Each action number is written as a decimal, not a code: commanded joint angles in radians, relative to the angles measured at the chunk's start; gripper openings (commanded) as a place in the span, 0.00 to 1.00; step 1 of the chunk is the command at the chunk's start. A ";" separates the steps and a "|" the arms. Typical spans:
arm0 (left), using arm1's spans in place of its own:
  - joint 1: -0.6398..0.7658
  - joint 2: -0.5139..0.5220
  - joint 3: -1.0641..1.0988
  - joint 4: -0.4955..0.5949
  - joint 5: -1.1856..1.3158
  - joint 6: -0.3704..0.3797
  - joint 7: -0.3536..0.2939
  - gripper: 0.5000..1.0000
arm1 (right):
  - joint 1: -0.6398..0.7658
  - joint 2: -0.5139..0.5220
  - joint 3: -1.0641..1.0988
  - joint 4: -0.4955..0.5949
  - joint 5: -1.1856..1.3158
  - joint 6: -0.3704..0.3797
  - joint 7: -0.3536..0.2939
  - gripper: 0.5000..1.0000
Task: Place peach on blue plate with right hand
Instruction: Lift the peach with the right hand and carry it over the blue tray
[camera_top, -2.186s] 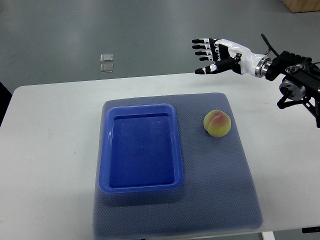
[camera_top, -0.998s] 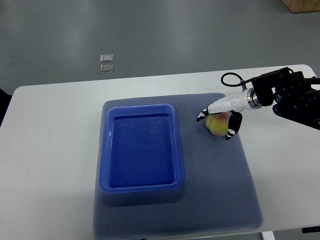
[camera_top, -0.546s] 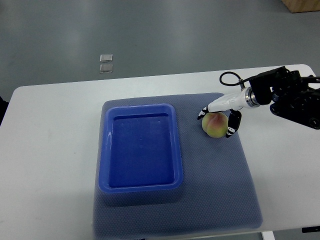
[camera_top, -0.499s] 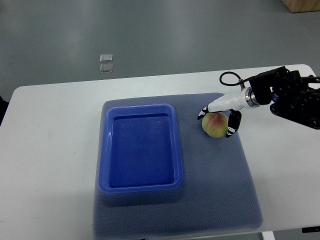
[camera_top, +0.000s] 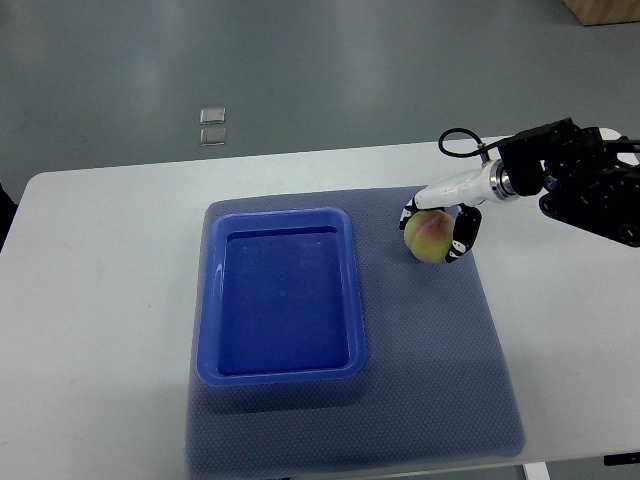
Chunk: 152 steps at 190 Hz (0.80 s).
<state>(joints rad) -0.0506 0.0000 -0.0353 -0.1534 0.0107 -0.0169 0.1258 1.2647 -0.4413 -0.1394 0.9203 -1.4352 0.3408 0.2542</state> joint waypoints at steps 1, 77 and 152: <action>0.000 0.000 0.000 0.000 0.000 0.000 0.000 1.00 | 0.041 0.015 0.009 0.000 0.009 0.000 0.000 0.21; 0.000 0.000 -0.001 0.000 0.000 0.000 0.000 1.00 | 0.150 0.245 0.012 -0.034 0.052 -0.037 0.002 0.23; 0.000 0.000 -0.001 -0.002 0.000 0.000 0.000 1.00 | 0.097 0.441 -0.002 -0.190 0.064 -0.031 0.014 0.55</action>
<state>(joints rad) -0.0502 0.0000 -0.0369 -0.1542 0.0107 -0.0169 0.1258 1.3887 -0.0025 -0.1380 0.7536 -1.3692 0.3061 0.2676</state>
